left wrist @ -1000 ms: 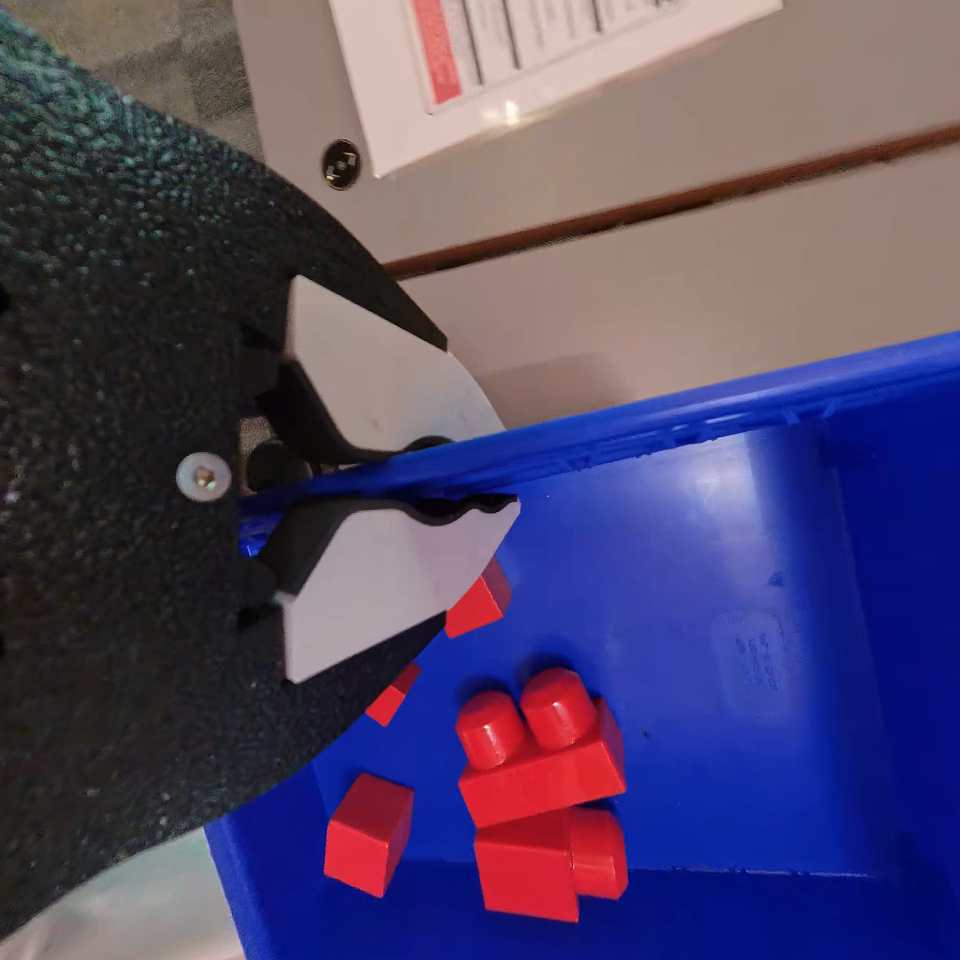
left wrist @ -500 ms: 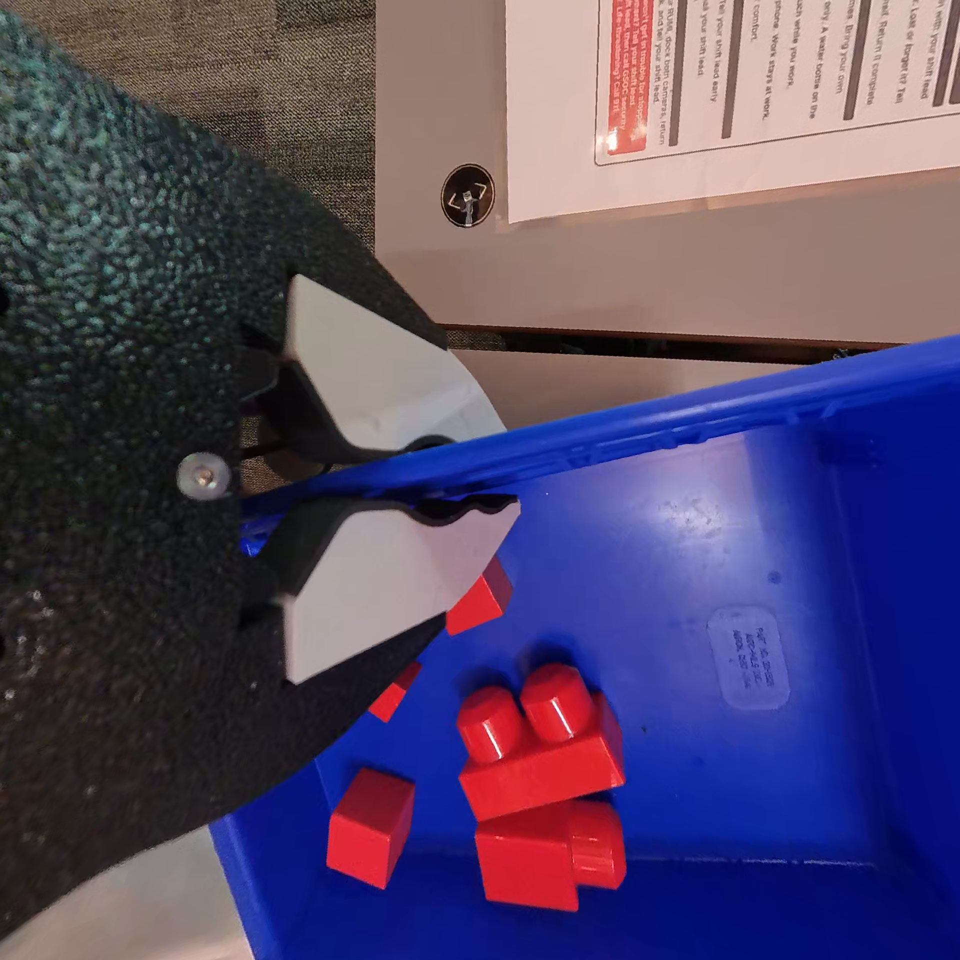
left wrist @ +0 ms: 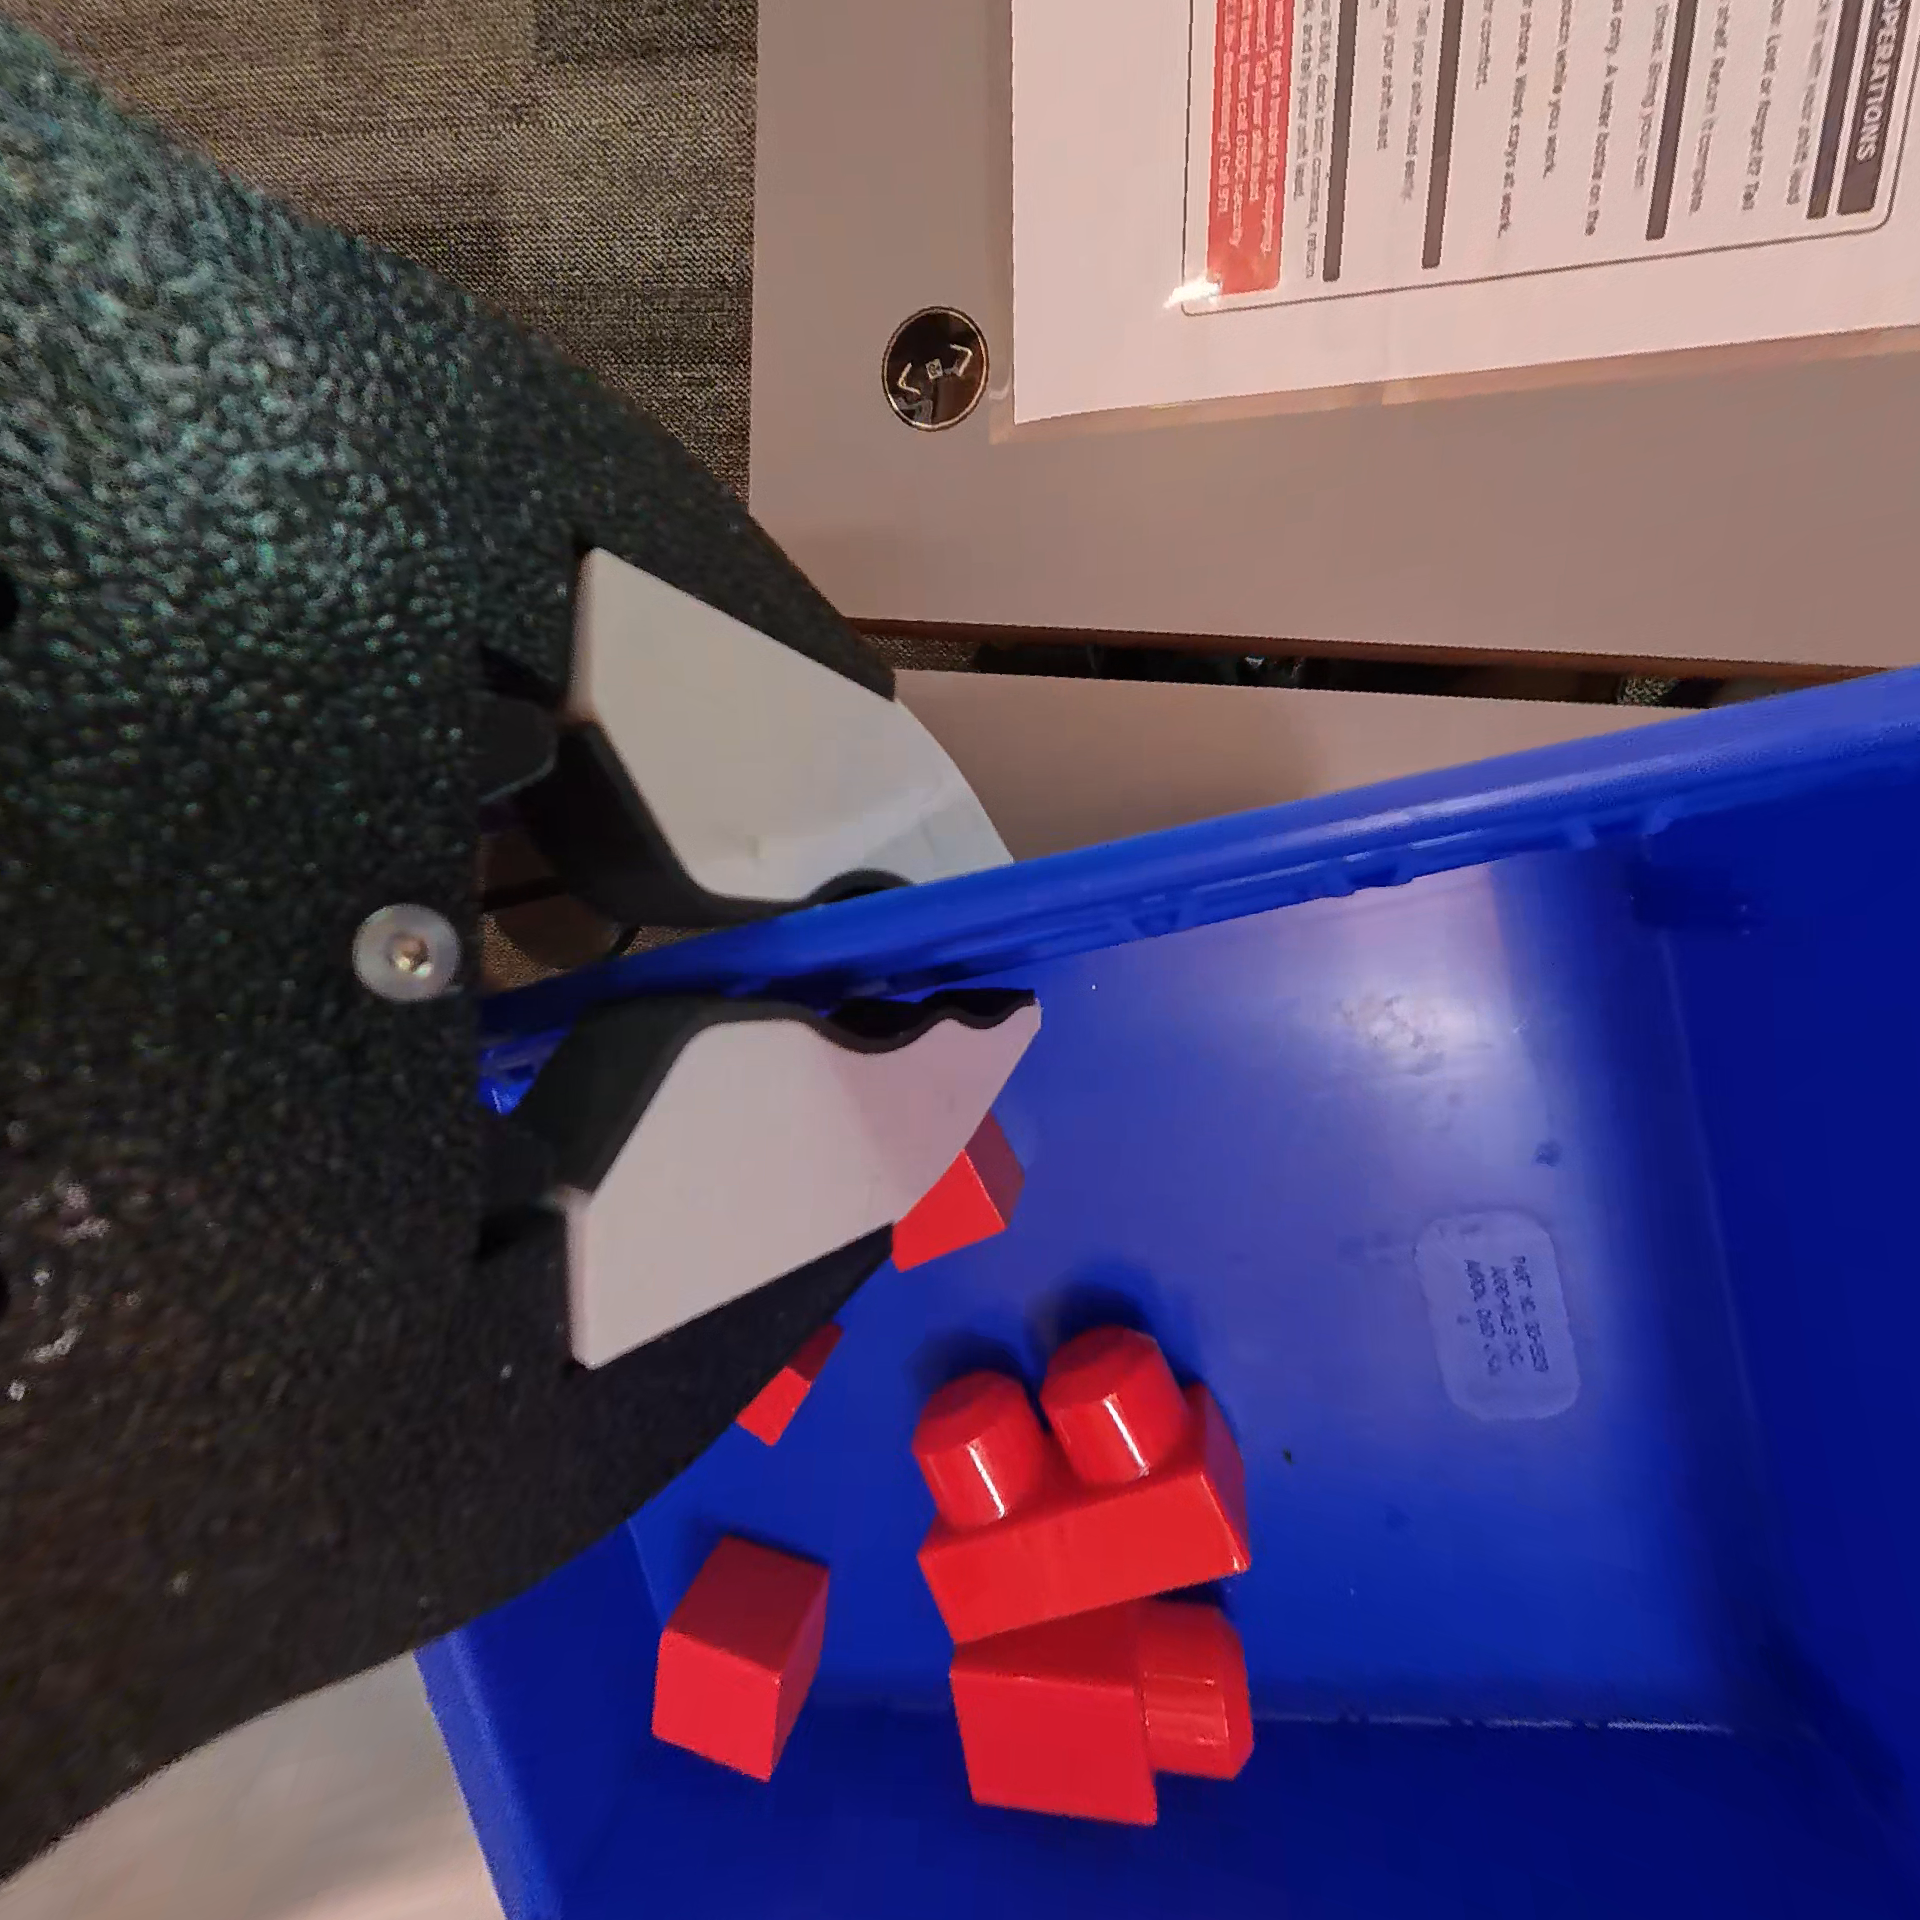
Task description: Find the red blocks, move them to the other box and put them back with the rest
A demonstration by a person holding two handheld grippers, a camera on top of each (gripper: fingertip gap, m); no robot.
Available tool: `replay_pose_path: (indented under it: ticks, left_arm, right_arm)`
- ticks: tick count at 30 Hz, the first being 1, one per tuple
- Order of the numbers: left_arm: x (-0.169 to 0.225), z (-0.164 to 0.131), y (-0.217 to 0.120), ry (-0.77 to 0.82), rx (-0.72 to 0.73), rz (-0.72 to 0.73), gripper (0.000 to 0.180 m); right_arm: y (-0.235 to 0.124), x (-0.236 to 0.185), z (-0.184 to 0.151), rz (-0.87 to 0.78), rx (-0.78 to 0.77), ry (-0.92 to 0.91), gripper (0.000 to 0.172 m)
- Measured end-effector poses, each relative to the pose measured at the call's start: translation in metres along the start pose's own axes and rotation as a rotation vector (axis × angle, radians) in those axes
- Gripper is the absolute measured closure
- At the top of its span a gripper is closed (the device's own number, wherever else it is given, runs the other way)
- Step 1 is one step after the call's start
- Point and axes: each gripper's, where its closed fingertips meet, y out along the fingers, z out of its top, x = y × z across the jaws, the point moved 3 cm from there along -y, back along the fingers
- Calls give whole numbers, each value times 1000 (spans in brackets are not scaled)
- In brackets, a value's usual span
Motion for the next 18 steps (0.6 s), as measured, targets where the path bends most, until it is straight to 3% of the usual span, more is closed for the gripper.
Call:
replay_pose_path:
  ticks: [3,12,18]
  left_arm:
    - [-2,1,-3,-2,13,6,171]
    - [-8,9,-1,-16,35,1,172]
    - [2,19,18,19,14,-5,172]
  right_arm:
    - [-5,17,-3,-18,-20,-150,166]
    - [-72,69,-8,-22,-48,-446,166]
    - [-141,137,-50,-7,-31,-535,166]
